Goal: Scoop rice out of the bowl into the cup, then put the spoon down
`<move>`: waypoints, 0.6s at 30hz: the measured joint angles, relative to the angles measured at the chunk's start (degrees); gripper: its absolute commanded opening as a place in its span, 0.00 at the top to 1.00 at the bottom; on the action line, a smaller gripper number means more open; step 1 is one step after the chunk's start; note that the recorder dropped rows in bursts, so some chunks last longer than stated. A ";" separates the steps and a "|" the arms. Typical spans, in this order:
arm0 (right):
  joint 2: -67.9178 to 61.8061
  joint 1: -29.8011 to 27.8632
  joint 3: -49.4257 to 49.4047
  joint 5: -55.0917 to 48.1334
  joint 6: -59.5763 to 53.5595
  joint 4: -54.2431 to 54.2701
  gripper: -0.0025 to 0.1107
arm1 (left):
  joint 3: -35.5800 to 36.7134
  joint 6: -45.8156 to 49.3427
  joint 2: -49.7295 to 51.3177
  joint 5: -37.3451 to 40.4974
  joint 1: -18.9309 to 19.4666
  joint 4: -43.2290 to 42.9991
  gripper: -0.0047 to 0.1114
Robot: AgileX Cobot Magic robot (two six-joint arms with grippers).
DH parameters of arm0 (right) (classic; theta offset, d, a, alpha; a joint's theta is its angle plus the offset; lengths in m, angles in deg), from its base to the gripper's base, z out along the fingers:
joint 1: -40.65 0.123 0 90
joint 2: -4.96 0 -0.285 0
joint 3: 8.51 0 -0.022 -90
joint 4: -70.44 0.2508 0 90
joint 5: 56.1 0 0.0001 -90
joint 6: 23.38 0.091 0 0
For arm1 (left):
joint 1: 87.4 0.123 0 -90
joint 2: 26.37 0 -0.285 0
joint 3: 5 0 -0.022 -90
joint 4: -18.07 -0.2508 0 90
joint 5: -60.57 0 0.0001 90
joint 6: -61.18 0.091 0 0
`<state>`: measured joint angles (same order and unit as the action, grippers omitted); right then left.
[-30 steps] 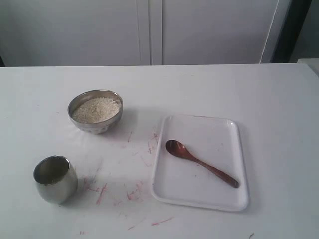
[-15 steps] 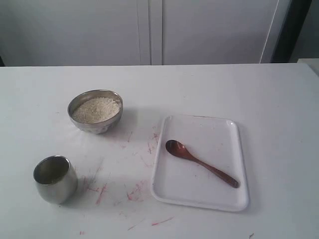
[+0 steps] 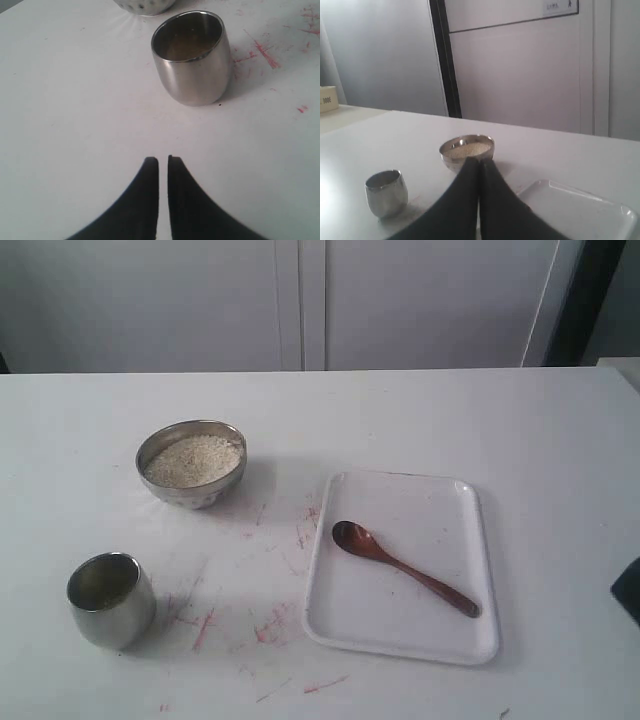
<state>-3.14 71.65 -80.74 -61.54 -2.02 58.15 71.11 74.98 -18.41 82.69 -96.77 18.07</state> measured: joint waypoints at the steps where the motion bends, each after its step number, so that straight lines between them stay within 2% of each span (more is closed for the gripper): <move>1: 0.00 0.00 -0.92 0.32 0.00 0.00 0.98 | 0.00 0.00 0.00 0.00 0.00 0.00 0.84; 10: 0.00 0.00 -4.71 4.35 -1.42 -0.20 0.98 | 0.00 0.00 0.00 0.00 0.00 0.00 0.84; 18: 0.00 0.00 -4.71 0.88 -6.48 -0.34 0.98 | 0.00 0.00 0.00 0.00 0.00 0.00 0.84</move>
<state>-3.14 71.65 -85.45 -60.66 -8.50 57.81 71.11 74.98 -18.41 82.69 -96.77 18.07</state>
